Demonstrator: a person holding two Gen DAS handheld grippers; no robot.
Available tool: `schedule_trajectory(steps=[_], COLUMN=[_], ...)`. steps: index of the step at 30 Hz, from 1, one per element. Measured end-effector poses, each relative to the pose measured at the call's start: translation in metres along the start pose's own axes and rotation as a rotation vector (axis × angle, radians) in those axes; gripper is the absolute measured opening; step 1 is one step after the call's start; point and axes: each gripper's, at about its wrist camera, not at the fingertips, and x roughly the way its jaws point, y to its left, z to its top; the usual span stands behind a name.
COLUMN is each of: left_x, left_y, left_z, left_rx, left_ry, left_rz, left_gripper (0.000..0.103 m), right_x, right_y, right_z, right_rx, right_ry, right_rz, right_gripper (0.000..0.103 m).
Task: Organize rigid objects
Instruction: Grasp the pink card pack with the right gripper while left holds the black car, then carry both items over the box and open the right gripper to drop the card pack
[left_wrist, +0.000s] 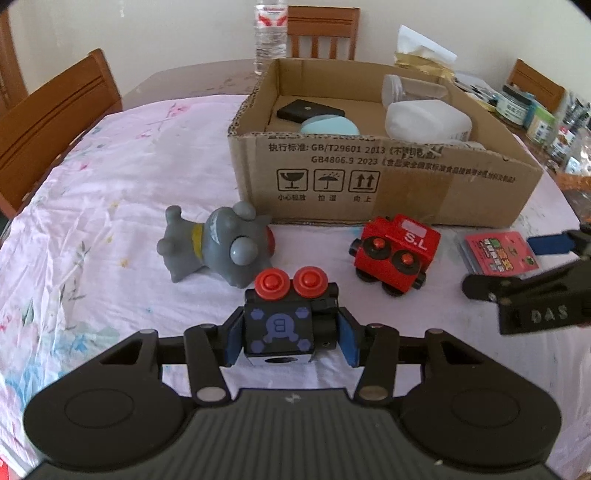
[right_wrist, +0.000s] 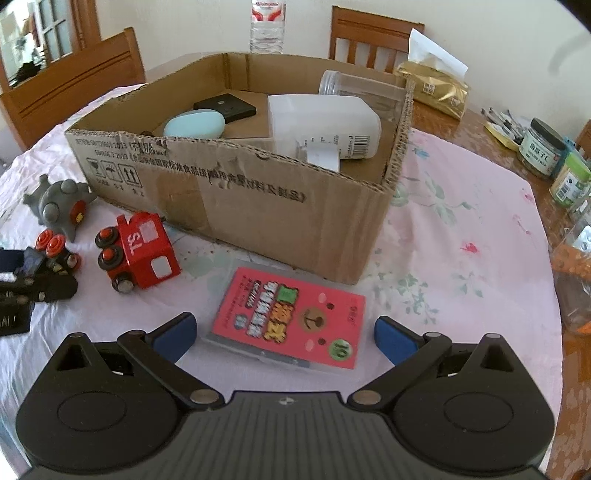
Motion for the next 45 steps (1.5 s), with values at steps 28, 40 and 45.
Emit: schedule_trajectory(steps=[28, 40, 45], left_x=[0.002, -0.001, -0.009], left_y=[0.006, 0.007, 0.008], left_z=[0.002, 0.005, 0.005], left_rx=[0.068, 0.107, 0.161], left_ry=[-0.027, 0.015, 0.047], left_rz=[-0.06, -0.099, -0.145], left_gripper=[0.05, 0.05, 0.05], right_x=[-0.003, -0.014, -0.033], right_y=[0.018, 0.013, 0.008], right_z=[0.003, 0.005, 0.005], right_rx=[0.099, 0.075, 0.033], right_ry=[-0.012, 0.038, 0.039], right_rz=[-0.075, -0.06, -0.033], right_gripper=[0.096, 0.092, 0.092])
